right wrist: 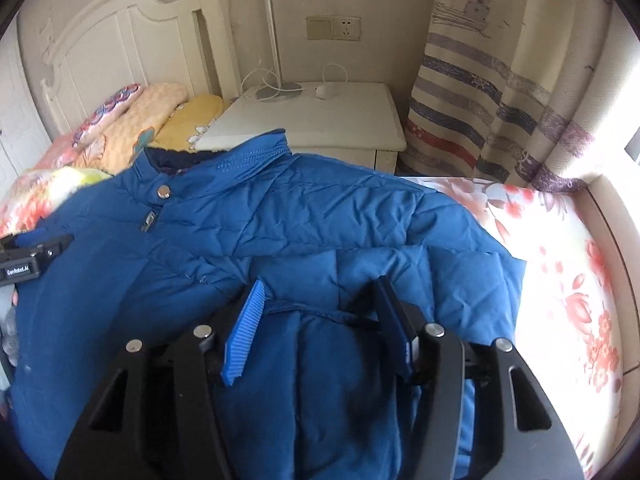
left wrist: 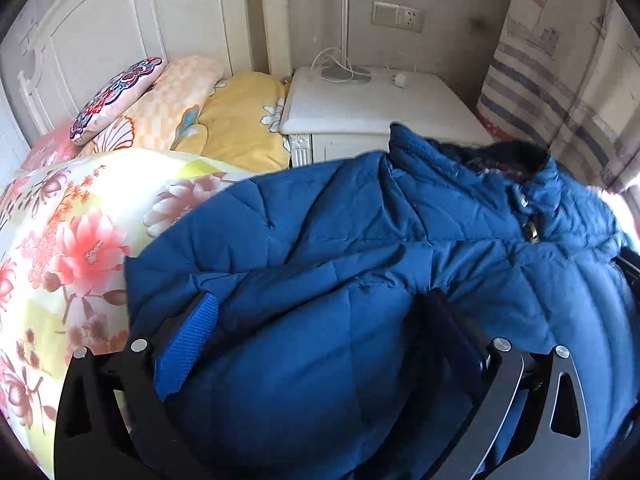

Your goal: Fold large clothes

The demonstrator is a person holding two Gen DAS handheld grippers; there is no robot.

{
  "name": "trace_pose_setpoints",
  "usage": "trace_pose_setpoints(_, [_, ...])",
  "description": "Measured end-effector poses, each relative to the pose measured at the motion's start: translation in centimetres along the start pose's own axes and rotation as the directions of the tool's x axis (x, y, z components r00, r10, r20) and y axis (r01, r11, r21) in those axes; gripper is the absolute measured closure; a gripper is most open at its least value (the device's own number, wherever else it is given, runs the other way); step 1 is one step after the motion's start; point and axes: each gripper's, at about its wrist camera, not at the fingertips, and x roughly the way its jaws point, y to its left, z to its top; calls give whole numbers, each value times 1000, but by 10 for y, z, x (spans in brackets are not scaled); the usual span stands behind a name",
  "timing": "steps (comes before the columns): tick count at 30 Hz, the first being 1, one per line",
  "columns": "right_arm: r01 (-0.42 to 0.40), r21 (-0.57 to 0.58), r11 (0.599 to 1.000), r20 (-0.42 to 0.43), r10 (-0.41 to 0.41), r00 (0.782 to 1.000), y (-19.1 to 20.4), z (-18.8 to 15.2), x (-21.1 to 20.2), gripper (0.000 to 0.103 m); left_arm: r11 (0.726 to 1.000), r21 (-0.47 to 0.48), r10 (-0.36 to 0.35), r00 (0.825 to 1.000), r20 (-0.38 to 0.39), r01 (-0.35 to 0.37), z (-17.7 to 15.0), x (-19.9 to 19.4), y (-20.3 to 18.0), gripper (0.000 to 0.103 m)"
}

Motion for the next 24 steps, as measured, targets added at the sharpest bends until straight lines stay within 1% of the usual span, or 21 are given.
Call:
trace_pose_setpoints(1, [30,10,999,23,-30,999,4,0,-16,48,999,-29,20,999,34,-19,-4,-18,1,8])
trace_pose_setpoints(2, [26,4,1000,62,-26,998,11,-1,-33,47,999,-49,8,997,77,-4,-9,-40,3,8])
trace_pose_setpoints(3, [-6,-23,1000,113,9,994,21,-7,-55,47,998,-45,-40,989,143,47,-18,-69,0,8])
trace_pose_setpoints(4, [-29,-60,998,152,38,988,33,-16,-77,44,997,-30,-59,982,178,66,-24,-85,-1,6])
trace_pose_setpoints(5, [-29,-95,995,168,45,985,43,-24,-88,37,998,2,-68,975,210,69,-34,-102,-7,6])
trace_pose_setpoints(6, [-24,-134,991,166,47,985,53,-34,-94,34,997,38,-68,973,222,61,-44,-112,-15,5])
trace_pose_setpoints(7, [-25,-171,985,137,49,989,61,-43,-91,34,995,85,-69,976,206,52,-57,-114,-26,4])
trace_pose_setpoints(8, [-29,-196,980,82,46,996,67,-52,-80,34,992,115,-70,982,173,50,-66,-108,-34,4])
trace_pose_setpoints(9, [-21,-205,979,22,26,999,69,-61,-62,33,988,149,-53,992,112,36,-78,-91,-45,4])
trace_pose_setpoints(10, [-15,-207,978,8,17,1000,69,-68,-49,32,986,166,-29,997,68,17,-85,-75,-51,4])
trace_pose_setpoints(11, [-11,-211,977,34,19,999,69,-72,-47,32,984,178,-11,998,58,0,-91,-63,-56,4])
trace_pose_setpoints(12, [-5,-213,977,33,12,999,70,-72,-47,32,983,183,-4,997,83,-12,-94,-60,-57,4])
trace_pose_setpoints(14, [-2,-175,985,-3,1,1000,69,-69,-63,32,987,157,6,998,65,-16,-92,-74,-52,5])
trace_pose_setpoints(15, [-19,-154,988,-2,19,1000,69,-70,-78,32,991,133,2,998,67,-10,-94,-85,-47,6])
trace_pose_setpoints(16, [-45,-152,987,18,48,999,69,-73,-97,32,994,110,-26,996,91,16,-99,-112,-42,6])
trace_pose_setpoints(18, [-53,-200,978,71,68,995,74,-91,-138,29,991,137,-28,990,136,9,-121,-153,-40,5])
trace_pose_setpoints(19, [-59,-222,973,72,77,994,75,-101,-147,28,987,157,-34,989,144,11,-133,-164,-40,5])
trace_pose_setpoints(20, [-75,-248,966,50,90,995,77,-116,-153,28,982,189,-45,989,138,18,-154,-174,-41,5])
trace_pose_setpoints(22, [-86,-277,957,-20,84,996,78,-141,-146,28,975,220,-18,996,90,-2,-187,-172,-42,5])
trace_pose_setpoints(23, [-81,-290,953,-71,63,995,79,-155,-132,28,973,228,4,998,58,-17,-199,-163,-43,5])
trace_pose_setpoints(24, [-76,-294,953,-125,40,991,79,-167,-117,27,972,232,36,999,-2,-35,-213,-144,-41,4])
